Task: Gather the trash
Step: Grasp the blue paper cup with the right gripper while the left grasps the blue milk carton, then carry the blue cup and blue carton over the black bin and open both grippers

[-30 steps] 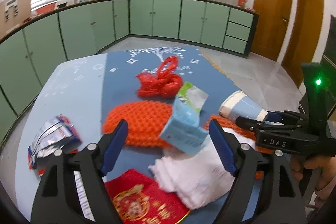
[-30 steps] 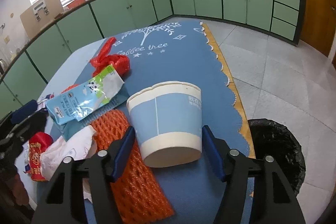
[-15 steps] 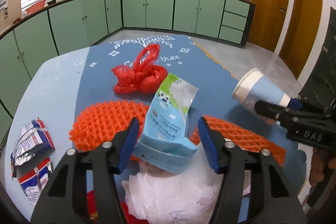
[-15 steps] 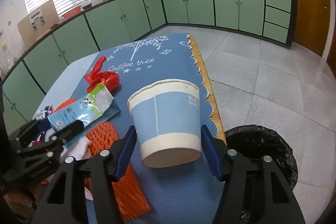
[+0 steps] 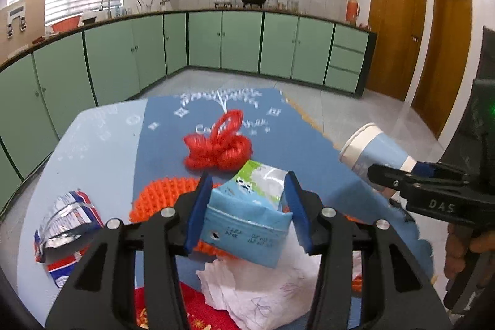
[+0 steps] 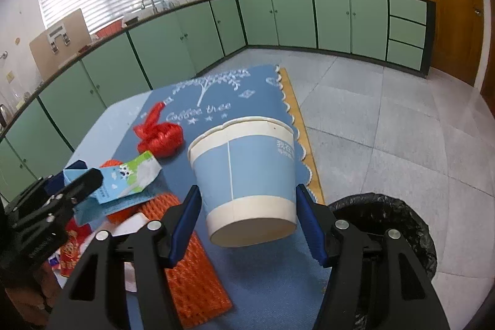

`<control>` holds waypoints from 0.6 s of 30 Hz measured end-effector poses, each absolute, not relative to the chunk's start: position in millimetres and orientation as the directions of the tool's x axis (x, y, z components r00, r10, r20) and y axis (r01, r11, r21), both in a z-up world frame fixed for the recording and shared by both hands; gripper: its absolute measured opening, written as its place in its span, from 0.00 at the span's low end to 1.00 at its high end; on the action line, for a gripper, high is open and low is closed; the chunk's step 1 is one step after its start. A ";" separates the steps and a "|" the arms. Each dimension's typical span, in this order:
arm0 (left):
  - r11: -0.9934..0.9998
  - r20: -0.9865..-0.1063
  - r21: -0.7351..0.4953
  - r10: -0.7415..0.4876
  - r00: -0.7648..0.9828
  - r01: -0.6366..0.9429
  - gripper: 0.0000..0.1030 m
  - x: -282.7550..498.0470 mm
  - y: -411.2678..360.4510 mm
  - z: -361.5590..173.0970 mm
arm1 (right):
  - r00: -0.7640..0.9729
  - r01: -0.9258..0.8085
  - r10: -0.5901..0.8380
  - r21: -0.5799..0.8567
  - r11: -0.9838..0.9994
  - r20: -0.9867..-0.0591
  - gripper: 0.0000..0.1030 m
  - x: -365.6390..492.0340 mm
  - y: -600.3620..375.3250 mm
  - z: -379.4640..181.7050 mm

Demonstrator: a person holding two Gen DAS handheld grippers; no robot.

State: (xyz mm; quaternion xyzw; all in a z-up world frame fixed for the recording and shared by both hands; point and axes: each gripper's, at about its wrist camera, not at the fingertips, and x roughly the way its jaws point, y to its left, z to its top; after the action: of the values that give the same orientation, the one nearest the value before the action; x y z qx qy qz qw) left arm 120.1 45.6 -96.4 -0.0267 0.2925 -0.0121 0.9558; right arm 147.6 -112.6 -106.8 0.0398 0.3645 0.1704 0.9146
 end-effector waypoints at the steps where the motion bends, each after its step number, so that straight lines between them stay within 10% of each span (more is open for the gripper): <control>1: 0.998 -0.551 -0.060 -0.039 0.833 0.007 0.45 118.4 46.1 -92.6 | 0.680 -0.283 0.342 0.197 0.939 -0.649 0.59 146.8 -113.3 -104.1; 18: 0.998 -0.708 -0.039 -0.069 0.702 0.058 0.47 119.4 40.5 -139.4 | 0.680 -0.276 0.343 0.207 0.939 -0.648 0.59 138.4 -119.3 -104.6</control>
State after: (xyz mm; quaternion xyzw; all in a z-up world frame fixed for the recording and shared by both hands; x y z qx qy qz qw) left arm 119.4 40.5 -139.4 -0.0067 0.3842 -0.0344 0.9226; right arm 138.4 -119.3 -104.6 0.0464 0.3623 0.1689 0.9155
